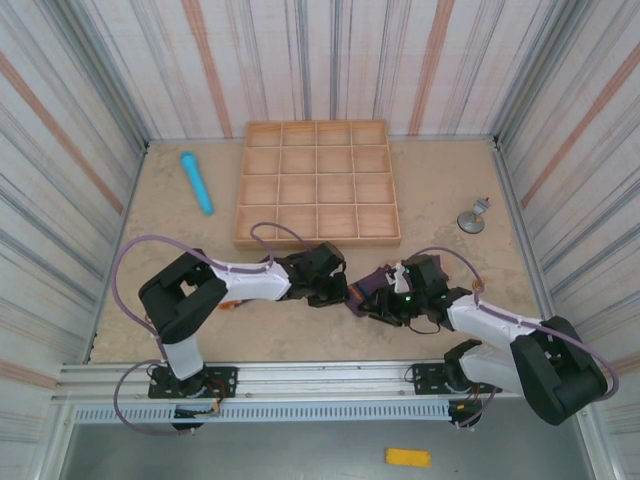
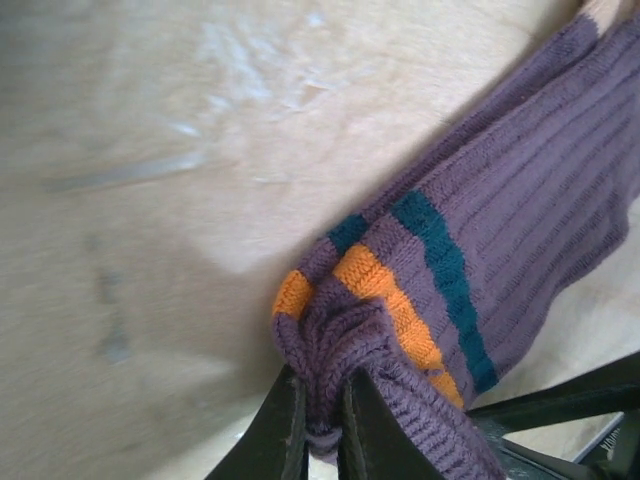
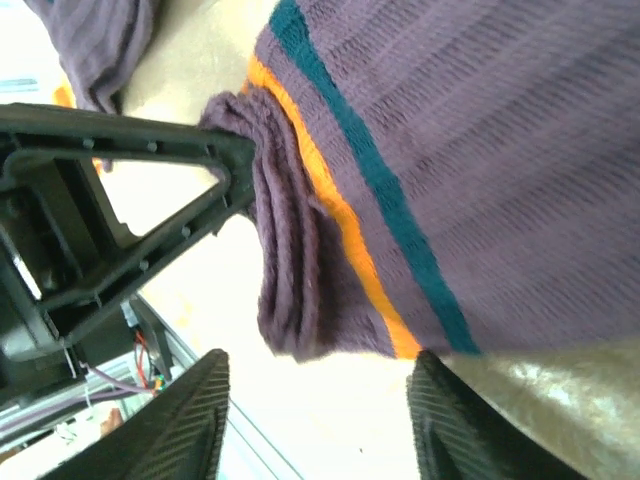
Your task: Roll the socks
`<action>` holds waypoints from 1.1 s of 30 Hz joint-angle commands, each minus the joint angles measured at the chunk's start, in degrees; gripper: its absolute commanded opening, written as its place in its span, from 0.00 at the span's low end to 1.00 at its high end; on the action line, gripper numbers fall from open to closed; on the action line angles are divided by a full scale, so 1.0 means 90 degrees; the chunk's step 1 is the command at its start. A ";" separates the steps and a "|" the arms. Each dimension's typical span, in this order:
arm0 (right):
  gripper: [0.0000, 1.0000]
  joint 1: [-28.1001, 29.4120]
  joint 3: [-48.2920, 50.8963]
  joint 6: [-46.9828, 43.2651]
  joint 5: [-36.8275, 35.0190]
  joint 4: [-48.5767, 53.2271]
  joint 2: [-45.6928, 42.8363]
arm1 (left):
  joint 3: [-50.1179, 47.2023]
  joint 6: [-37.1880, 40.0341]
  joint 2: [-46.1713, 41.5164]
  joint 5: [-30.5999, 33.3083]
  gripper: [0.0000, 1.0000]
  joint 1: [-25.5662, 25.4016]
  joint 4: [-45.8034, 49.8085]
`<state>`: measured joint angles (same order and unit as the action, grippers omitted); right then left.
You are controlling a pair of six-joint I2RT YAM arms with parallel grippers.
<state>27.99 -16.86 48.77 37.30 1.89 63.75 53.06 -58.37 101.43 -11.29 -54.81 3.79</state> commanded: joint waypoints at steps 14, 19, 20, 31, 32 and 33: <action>0.62 0.2751 -0.0791 -0.2633 -0.4202 0.1063 -0.1290 | 0.0130 -0.0912 -0.0671 0.0612 0.00 -0.0042 0.2620; 0.61 0.3913 -0.0517 -0.3536 -0.5733 0.0310 -0.1132 | 0.0354 -0.0994 -0.0408 0.0062 0.00 0.0035 0.2505; 0.61 0.4066 -0.0460 -0.3664 -0.5938 0.0176 -0.1126 | 0.0373 -0.1004 -0.0391 0.0009 0.00 0.0034 0.2459; 0.57 0.5271 -0.0439 -0.4776 -0.6835 -0.1156 -0.0075 | 0.0498 -0.0890 -0.0283 -0.0569 0.00 0.0334 0.2456; 0.56 0.5320 -0.0478 -0.4774 -0.6903 -0.1220 0.0080 | 0.0497 -0.0862 -0.0297 -0.0568 0.00 0.0360 0.2484; 0.56 0.5384 -0.0500 -0.4771 -0.6977 -0.1309 0.0252 | 0.0511 -0.0824 -0.0304 -0.0583 0.00 0.0401 0.2516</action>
<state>75.33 -20.78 8.71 -22.00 -5.82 63.09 56.38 -66.74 98.10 -15.53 -52.03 23.33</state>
